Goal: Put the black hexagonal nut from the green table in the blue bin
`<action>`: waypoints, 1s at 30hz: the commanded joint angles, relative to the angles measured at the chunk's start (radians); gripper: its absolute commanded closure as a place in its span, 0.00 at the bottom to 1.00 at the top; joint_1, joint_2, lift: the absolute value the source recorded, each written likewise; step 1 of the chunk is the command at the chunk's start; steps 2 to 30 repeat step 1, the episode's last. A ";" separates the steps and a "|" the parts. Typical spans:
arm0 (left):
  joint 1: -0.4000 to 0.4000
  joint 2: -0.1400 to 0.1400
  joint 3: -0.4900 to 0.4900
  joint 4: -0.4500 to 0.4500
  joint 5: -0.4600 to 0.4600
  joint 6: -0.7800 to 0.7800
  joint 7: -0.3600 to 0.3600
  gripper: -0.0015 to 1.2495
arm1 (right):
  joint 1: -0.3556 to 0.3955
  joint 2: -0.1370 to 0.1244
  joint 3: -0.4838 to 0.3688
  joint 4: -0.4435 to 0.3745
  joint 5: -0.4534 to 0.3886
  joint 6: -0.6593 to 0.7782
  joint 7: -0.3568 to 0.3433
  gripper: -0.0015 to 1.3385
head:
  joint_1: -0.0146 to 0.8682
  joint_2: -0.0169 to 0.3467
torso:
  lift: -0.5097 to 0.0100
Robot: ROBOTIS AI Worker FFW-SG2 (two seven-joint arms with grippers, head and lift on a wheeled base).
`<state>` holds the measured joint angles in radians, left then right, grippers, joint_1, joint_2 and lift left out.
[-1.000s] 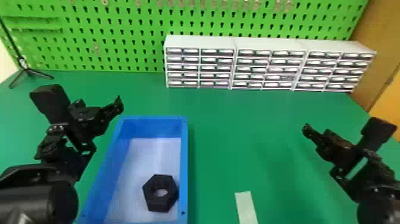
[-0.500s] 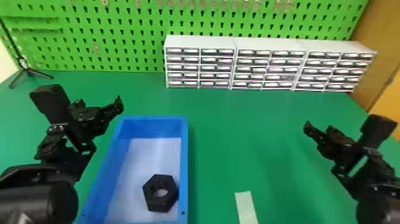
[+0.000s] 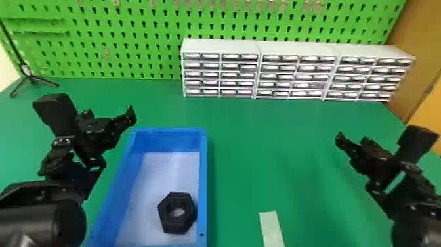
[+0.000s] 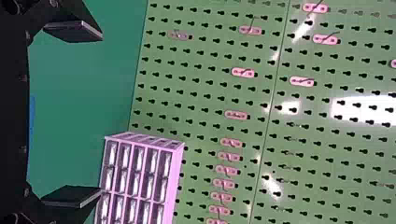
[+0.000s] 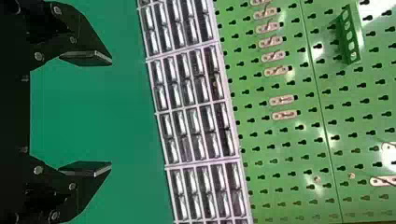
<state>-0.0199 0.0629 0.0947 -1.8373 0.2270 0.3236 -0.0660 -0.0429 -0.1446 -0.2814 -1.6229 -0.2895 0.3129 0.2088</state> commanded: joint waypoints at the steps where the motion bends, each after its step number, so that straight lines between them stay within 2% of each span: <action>1: 0.000 0.000 -0.001 0.001 0.000 0.000 0.000 0.10 | 0.000 0.002 -0.001 0.000 0.003 0.000 0.000 0.35 | 0.80 0.07 | 0.79; 30: 0.000 0.000 -0.001 0.001 0.000 0.000 0.000 0.10 | 0.000 0.002 -0.001 0.000 0.003 0.000 0.000 0.35 | 0.80 0.07 | 0.79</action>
